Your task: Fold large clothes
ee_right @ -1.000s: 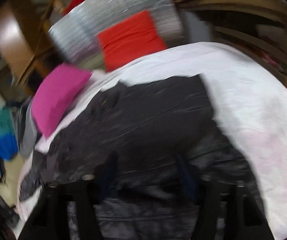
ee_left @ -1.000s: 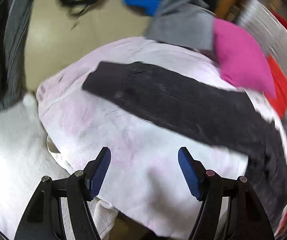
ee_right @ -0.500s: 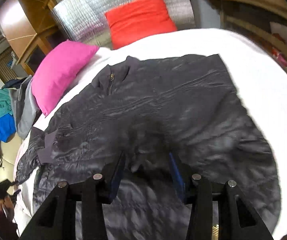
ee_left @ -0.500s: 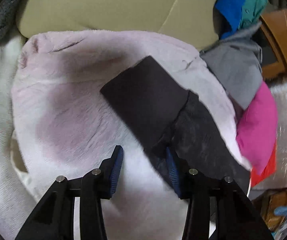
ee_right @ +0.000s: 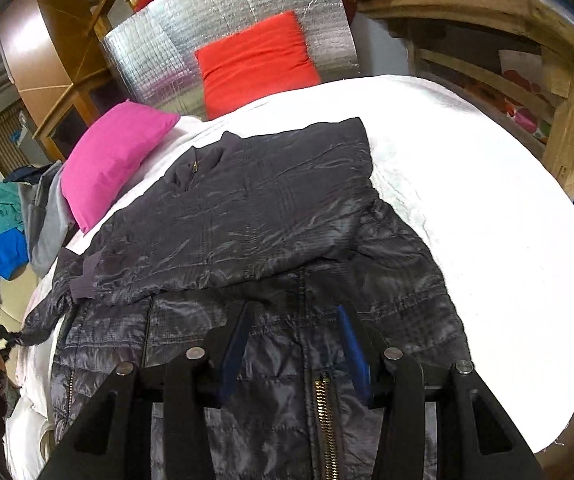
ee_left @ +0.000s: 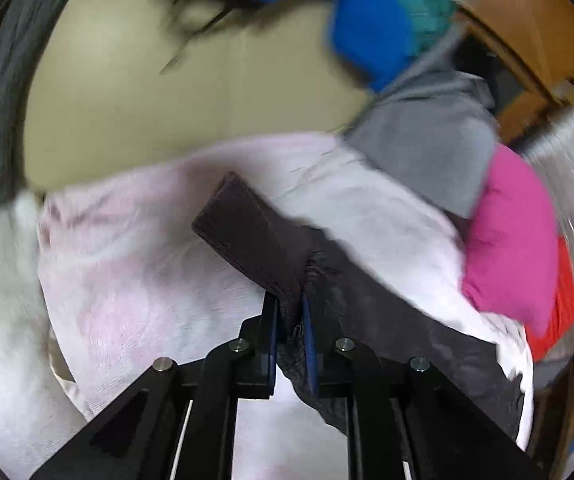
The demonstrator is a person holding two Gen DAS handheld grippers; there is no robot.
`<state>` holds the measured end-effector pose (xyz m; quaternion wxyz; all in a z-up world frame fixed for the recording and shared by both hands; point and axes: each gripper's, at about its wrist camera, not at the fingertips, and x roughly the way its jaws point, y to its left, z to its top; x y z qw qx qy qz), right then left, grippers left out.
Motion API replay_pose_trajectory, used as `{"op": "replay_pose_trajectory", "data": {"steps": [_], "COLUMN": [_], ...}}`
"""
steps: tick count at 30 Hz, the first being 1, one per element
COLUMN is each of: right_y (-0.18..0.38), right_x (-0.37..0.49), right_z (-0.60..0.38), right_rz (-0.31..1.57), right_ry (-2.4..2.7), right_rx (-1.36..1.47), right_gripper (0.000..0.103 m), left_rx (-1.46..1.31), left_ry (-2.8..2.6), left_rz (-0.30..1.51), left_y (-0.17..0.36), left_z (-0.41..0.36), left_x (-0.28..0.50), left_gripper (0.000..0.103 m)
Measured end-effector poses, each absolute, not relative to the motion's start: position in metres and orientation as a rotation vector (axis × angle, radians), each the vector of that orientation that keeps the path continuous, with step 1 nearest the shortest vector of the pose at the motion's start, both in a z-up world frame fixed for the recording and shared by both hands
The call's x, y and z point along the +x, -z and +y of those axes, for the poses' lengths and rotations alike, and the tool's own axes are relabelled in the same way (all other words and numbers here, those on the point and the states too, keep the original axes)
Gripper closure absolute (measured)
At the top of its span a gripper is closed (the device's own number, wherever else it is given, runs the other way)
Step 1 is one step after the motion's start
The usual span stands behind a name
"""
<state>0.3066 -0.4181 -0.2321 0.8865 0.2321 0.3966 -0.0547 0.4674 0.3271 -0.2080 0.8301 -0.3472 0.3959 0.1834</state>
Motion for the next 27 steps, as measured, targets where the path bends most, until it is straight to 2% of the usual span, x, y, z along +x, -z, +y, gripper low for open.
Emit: {"op": "replay_pose_trajectory", "data": {"steps": [5, 11, 15, 21, 24, 25, 26, 27], "right_y": [0.232, 0.234, 0.232, 0.230, 0.232, 0.233, 0.234, 0.235], "right_x": [0.294, 0.273, 0.253, 0.230, 0.224, 0.224, 0.224, 0.226], "right_z": [-0.434, -0.457, -0.480, -0.508, -0.513, -0.515, -0.515, -0.515], "right_rz": [0.778, 0.729, 0.691, 0.660, 0.662, 0.666, 0.668, 0.671], "right_ry": [0.096, 0.090, 0.113, 0.153, 0.160, 0.162, 0.165, 0.164], "right_rx": [0.558, 0.629, 0.674, 0.712, 0.719, 0.718, 0.717, 0.717], "right_gripper": [0.054, 0.054, 0.052, 0.049, 0.042, 0.041, 0.040, 0.040], "left_rx": [-0.533, -0.287, -0.159, -0.056, -0.022, -0.004, 0.030, 0.062], "left_ry": [-0.247, 0.020, 0.214, 0.466, 0.608, 0.635, 0.645, 0.636], "left_rz": [0.760, 0.716, 0.713, 0.774, 0.797, 0.780, 0.746, 0.707], "left_y": [0.123, 0.044, 0.024, 0.025, 0.022, 0.018, 0.014, 0.010], "left_z": [0.248, 0.090, -0.031, -0.177, -0.215, -0.221, -0.223, -0.221], "left_x": [0.479, 0.489, 0.488, 0.477, 0.455, 0.448, 0.441, 0.433], "left_gripper": [0.093, 0.094, 0.095, 0.093, 0.089, 0.082, 0.067, 0.059]}}
